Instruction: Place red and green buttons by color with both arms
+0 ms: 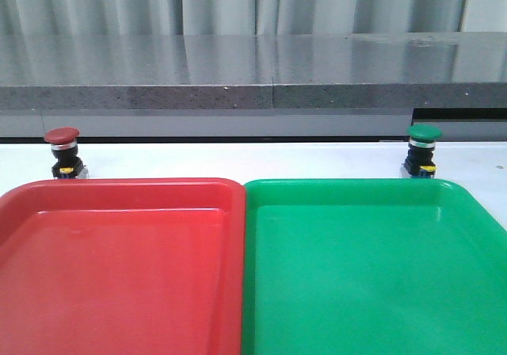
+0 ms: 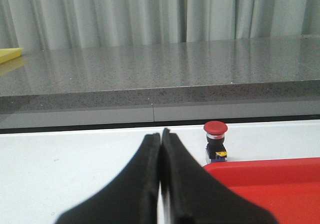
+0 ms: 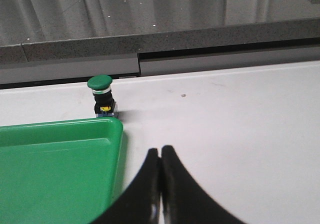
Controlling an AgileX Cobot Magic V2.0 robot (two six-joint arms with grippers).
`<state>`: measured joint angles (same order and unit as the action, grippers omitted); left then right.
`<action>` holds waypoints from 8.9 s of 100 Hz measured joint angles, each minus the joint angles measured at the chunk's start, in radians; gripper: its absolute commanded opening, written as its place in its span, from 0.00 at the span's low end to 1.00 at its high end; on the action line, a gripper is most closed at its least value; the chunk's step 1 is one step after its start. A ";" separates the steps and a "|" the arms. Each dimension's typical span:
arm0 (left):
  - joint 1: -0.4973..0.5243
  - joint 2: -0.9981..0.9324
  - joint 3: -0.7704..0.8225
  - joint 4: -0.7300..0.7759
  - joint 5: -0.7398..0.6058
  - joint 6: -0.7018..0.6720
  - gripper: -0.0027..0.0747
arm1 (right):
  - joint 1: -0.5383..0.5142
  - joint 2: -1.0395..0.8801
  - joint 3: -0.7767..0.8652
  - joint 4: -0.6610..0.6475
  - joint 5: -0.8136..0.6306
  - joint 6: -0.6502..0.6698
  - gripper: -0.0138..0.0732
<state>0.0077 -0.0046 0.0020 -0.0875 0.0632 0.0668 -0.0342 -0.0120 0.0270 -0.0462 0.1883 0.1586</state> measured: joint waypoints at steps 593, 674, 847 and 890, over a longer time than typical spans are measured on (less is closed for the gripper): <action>-0.492 1.473 -0.741 -0.060 0.373 -0.342 0.30 | 0.000 0.000 0.000 0.000 0.000 0.000 0.09; -0.494 1.380 -0.735 -0.056 0.346 -0.354 0.69 | 0.000 0.000 0.000 0.000 0.000 0.000 0.09; -0.195 0.159 -0.188 0.176 0.240 -0.306 0.01 | 0.000 0.000 0.000 0.000 0.000 0.000 0.09; -0.048 0.003 -0.020 0.095 0.105 -0.154 0.01 | 0.000 0.000 0.000 0.000 0.000 0.000 0.09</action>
<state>-0.0404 -0.0015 -0.0181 0.0078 0.1678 -0.0871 -0.0342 -0.0120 0.0270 -0.0462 0.1883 0.1586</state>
